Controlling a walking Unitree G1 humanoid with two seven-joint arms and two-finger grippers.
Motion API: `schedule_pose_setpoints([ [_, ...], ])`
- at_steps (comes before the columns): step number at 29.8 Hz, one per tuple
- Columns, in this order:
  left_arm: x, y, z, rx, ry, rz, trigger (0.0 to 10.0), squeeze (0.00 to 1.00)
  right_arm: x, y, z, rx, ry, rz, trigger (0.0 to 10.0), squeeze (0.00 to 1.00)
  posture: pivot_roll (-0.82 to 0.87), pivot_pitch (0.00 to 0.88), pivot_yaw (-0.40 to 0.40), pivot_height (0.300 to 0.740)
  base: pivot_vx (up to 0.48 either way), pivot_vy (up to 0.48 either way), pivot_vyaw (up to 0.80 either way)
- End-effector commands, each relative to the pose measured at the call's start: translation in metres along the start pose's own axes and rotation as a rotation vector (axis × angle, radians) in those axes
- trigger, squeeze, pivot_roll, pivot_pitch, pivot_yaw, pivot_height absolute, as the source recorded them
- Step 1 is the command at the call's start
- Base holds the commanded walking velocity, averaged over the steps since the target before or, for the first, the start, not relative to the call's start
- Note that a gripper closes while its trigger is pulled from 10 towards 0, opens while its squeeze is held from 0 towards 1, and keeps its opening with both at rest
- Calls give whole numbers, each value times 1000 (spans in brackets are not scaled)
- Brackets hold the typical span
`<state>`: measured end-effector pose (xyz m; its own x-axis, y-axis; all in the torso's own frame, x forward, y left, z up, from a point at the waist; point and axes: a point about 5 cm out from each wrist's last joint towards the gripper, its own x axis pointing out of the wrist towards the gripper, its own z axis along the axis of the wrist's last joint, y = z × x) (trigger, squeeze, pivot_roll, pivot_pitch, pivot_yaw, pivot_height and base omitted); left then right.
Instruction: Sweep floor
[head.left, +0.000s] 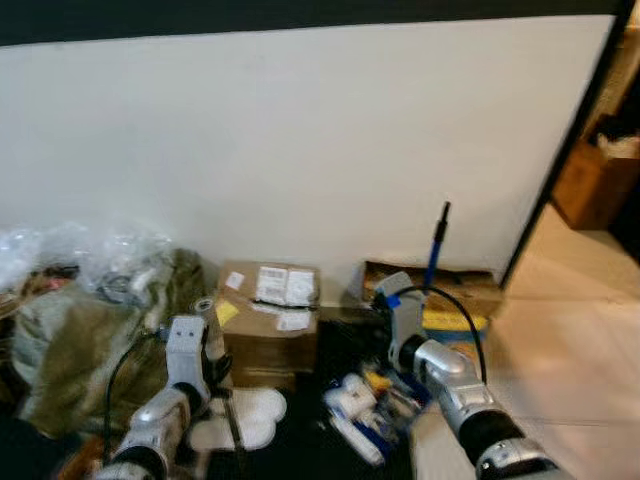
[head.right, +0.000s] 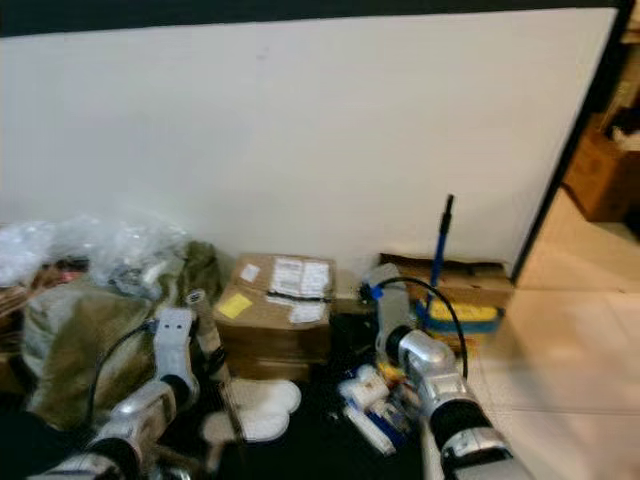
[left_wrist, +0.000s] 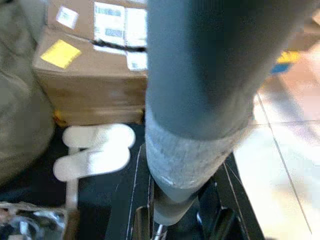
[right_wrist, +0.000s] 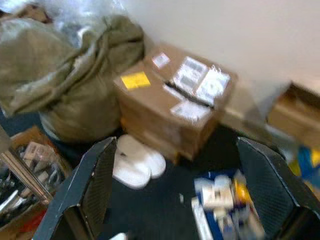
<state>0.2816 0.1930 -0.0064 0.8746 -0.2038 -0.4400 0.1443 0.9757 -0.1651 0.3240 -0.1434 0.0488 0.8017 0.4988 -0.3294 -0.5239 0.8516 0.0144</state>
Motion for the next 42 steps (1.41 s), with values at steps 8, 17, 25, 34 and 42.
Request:
schedule_pose_setpoints([
  [8,1,4,9,3,-32,0,10000,0,4,5,3,-36,-4,19,10000,0,-38,0,12,740,-372,0,0],
  [17,4,7,23,19,-78,-5,10000,0,4,5,3,-43,-5,22,10000,0,-38,0,13,740,-375,0,0],
  [25,5,12,40,42,-135,-4,10000,0,5,7,2,-49,-7,47,10000,0,-39,0,14,740,-383,0,0],
  [34,2,15,36,34,-135,11,10000,0,4,13,3,-47,-18,132,10000,0,-33,0,11,740,-387,0,305],
  [42,-1,19,32,10,-140,47,10000,0,4,15,5,-62,-24,172,10000,0,-29,0,7,740,-378,0,697],
])
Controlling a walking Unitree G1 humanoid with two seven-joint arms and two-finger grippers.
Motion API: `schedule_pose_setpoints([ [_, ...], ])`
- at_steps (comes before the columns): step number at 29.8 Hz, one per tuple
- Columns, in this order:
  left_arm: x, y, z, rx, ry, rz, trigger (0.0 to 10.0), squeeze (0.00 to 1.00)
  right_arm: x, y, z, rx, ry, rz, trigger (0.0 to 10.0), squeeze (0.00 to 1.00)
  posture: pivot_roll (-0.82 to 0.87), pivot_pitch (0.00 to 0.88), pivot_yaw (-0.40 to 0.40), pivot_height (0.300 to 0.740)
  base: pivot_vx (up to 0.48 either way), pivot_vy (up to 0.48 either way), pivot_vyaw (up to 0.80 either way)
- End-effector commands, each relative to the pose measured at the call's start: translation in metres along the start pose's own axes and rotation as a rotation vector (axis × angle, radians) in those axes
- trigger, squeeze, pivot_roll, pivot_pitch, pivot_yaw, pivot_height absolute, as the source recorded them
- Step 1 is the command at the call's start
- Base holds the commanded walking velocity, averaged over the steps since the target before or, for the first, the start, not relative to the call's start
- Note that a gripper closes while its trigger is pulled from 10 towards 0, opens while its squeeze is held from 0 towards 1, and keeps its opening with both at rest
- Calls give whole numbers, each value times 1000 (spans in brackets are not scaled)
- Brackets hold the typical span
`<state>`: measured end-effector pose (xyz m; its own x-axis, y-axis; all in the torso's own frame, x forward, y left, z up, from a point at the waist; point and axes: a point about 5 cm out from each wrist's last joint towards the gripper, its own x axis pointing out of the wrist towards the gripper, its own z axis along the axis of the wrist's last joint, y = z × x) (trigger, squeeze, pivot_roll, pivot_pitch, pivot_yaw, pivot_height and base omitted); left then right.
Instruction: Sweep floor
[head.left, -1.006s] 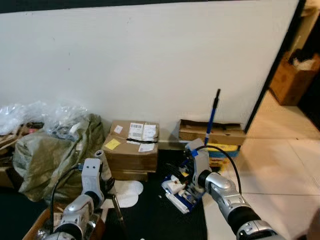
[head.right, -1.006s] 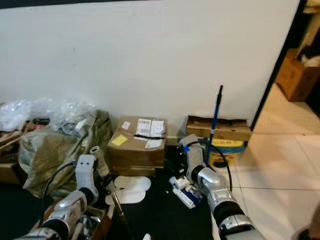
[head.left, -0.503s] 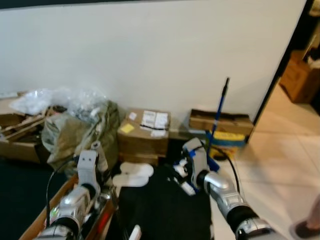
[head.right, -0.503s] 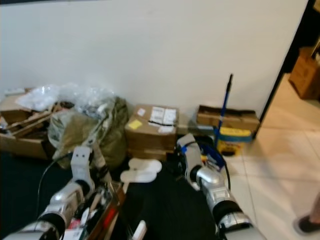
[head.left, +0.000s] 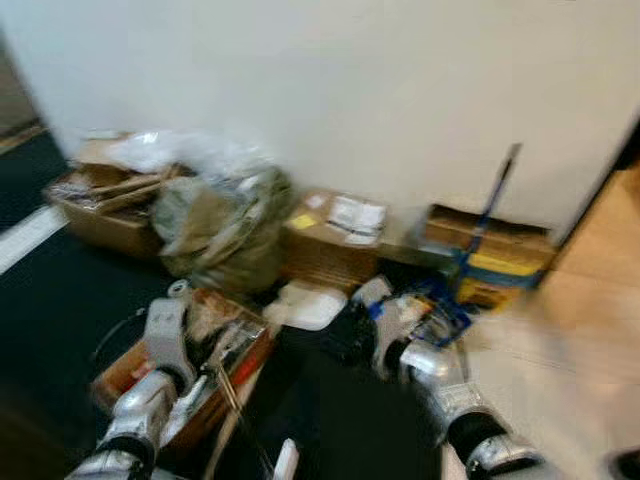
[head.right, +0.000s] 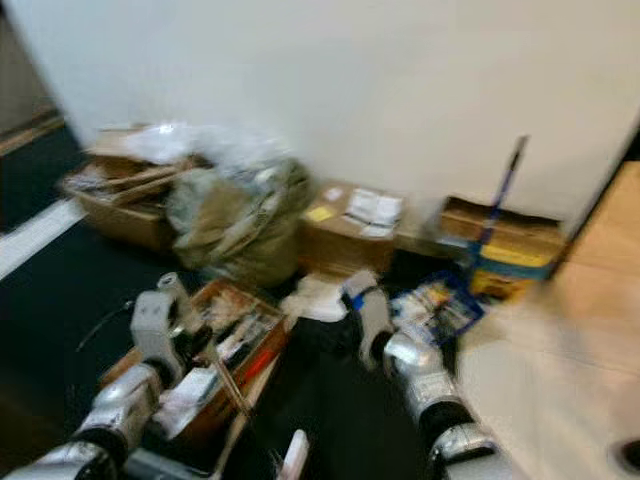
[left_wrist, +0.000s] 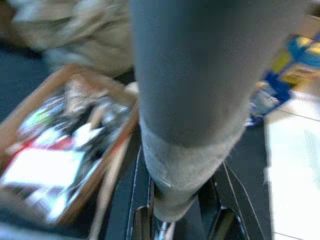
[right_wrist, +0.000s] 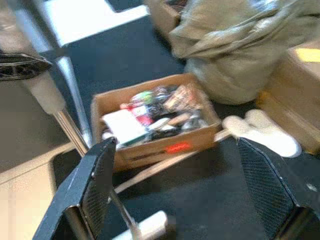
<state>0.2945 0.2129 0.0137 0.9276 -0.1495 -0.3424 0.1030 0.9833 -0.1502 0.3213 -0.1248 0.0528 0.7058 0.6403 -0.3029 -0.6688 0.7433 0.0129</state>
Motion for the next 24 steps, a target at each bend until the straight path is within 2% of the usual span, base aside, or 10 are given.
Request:
schedule_pose_setpoints([
  [1,1,3,7,7,-29,15,10000,0,-2,-2,-1,-7,0,7,10000,0,-29,0,5,740,-345,0,694],
  [11,-2,17,14,1,-68,126,10000,0,-4,-2,2,-17,-17,30,10000,0,-30,0,6,740,0,0,686],
  [24,-10,25,-3,46,-6,241,10000,0,-4,5,1,-21,-28,96,10000,0,-35,0,10,740,0,0,668],
])
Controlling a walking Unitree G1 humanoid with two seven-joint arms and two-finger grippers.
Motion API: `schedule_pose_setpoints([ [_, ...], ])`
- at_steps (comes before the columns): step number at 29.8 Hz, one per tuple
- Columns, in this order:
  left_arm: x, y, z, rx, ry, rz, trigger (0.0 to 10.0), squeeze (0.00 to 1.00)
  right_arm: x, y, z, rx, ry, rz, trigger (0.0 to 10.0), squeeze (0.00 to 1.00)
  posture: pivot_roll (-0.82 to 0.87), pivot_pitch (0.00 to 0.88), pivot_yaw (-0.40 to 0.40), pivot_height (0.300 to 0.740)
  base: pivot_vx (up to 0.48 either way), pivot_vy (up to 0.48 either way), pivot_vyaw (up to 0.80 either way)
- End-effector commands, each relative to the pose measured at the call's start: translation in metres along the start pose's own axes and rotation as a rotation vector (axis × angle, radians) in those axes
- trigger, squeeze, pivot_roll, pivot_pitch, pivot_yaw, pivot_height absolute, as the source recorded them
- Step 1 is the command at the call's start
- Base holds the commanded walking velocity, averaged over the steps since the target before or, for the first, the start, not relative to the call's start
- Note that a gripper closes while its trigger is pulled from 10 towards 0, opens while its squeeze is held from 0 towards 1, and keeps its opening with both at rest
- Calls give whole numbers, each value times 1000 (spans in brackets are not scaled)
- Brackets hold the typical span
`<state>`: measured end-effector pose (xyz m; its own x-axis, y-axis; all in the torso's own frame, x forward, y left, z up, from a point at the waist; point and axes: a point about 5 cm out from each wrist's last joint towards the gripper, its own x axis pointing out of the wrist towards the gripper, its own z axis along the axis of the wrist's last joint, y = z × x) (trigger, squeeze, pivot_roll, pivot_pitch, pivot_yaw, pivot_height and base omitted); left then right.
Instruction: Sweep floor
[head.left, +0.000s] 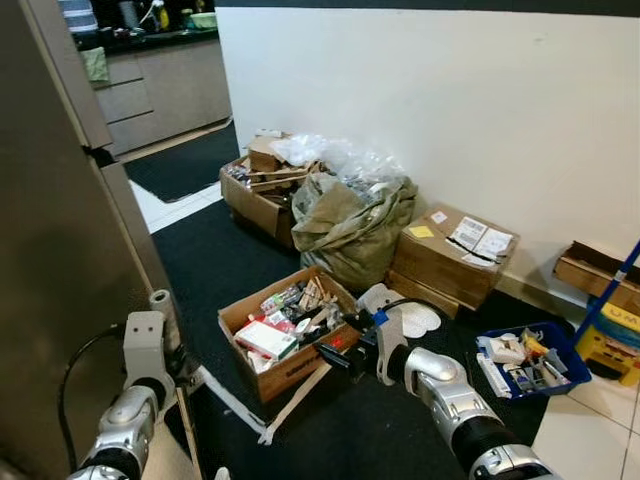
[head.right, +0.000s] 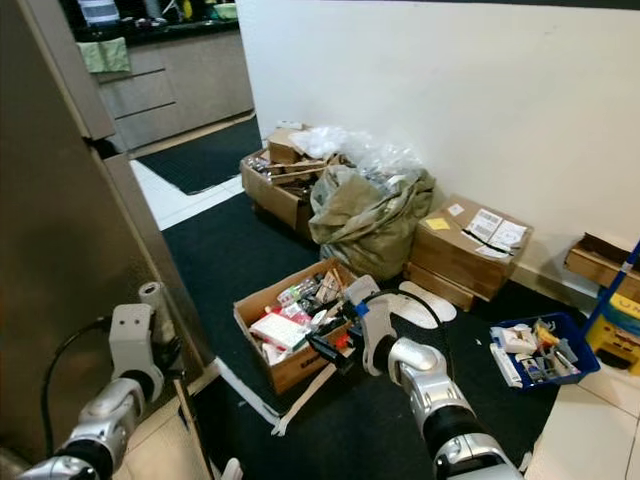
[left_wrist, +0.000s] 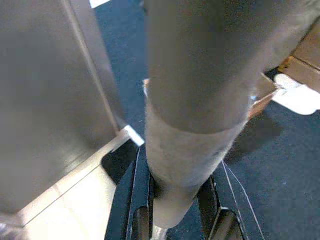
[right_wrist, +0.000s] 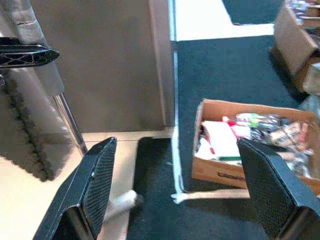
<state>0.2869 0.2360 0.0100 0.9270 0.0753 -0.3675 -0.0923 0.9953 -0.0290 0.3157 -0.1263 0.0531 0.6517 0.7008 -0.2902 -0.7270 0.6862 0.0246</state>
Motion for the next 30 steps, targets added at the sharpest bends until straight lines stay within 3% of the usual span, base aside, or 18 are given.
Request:
schedule_pose_setpoints([
  [1,0,3,1,2,-11,15,10000,0,1,3,2,-9,-16,15,10000,0,-35,0,10,740,0,0,663],
  [7,-2,3,-2,8,-3,26,10000,0,1,4,1,-11,-11,23,10000,0,-36,0,11,740,0,0,657],
  [15,-8,-1,-21,21,75,17,10000,0,-5,-1,-18,40,51,-75,10000,0,-30,0,5,740,0,0,652],
  [19,-19,0,-46,16,177,30,10000,0,-34,-13,-63,235,160,-323,10000,0,-22,0,-6,740,0,0,647],
  [22,-20,0,-49,23,194,33,10000,0,-41,-14,-71,268,182,-364,10000,0,-22,0,-6,740,0,0,644],
  [24,-24,1,-56,40,223,37,10000,0,-61,-16,-93,385,207,-472,10000,0,-22,0,-6,740,0,0,650],
  [26,-24,1,-56,40,223,37,10000,0,-61,-16,-93,385,207,-472,10000,0,-22,0,-6,740,0,0,650],
  [30,-26,3,-58,47,227,40,10000,0,-78,-16,-108,459,220,-552,10000,0,-23,0,1,740,0,0,648],
])
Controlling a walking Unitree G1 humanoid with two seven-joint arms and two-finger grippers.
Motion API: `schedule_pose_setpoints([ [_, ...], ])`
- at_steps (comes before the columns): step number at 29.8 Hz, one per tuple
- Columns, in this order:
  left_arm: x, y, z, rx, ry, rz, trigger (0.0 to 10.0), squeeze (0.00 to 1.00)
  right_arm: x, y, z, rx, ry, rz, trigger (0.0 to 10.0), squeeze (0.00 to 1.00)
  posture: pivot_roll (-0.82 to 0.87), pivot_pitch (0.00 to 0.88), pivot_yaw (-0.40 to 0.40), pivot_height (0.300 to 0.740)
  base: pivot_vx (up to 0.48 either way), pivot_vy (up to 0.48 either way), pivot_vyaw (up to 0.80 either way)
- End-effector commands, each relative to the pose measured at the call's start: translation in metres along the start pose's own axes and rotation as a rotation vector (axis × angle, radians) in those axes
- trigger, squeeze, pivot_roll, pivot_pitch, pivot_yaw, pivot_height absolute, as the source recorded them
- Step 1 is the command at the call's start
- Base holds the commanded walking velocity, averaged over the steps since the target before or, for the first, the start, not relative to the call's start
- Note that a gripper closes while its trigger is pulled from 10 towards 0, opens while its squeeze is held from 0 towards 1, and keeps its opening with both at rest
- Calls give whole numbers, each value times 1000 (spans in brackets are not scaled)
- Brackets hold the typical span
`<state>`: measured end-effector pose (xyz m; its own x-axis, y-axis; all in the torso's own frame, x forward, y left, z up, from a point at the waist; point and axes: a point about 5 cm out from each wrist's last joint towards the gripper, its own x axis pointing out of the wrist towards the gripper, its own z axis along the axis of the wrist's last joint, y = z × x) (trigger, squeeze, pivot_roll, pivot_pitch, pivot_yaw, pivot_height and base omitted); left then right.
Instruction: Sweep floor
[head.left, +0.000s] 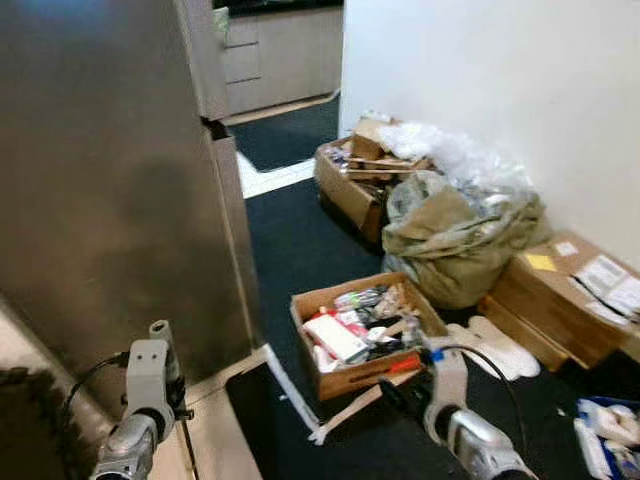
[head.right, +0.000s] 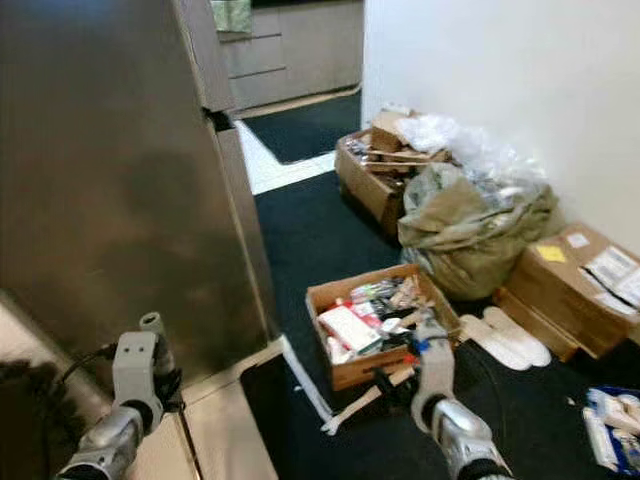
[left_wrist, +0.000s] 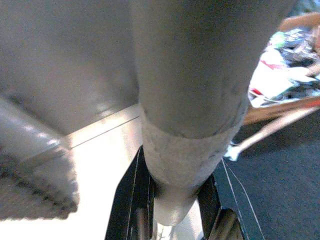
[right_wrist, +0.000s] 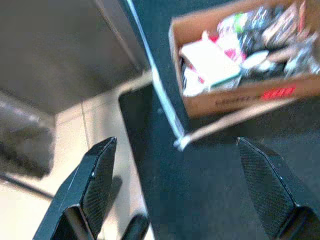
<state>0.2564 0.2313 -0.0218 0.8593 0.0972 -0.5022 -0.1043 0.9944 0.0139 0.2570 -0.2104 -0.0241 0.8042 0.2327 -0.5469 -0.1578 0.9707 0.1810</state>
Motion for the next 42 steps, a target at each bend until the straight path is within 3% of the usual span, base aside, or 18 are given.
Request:
schedule_pose_setpoints([
  [1,-6,5,-16,18,69,7,10000,0,-4,-5,-9,55,14,-43,10000,0,-22,0,4,740,0,0,644],
  [11,3,1,12,28,-33,-31,10000,0,-2,-2,-12,67,13,-75,10000,0,-15,0,9,740,0,0,639],
  [26,13,-1,59,79,-205,-79,10000,0,-2,2,-15,70,4,-83,10000,0,-10,0,20,740,280,0,0],
  [31,14,-4,65,88,-231,-98,10000,0,0,9,-13,10,2,-12,10000,0,-7,0,22,740,351,0,458],
  [42,13,-1,67,93,-243,-112,10000,0,2,12,-9,55,-35,0,10000,0,-5,0,26,740,327,0,441],
])
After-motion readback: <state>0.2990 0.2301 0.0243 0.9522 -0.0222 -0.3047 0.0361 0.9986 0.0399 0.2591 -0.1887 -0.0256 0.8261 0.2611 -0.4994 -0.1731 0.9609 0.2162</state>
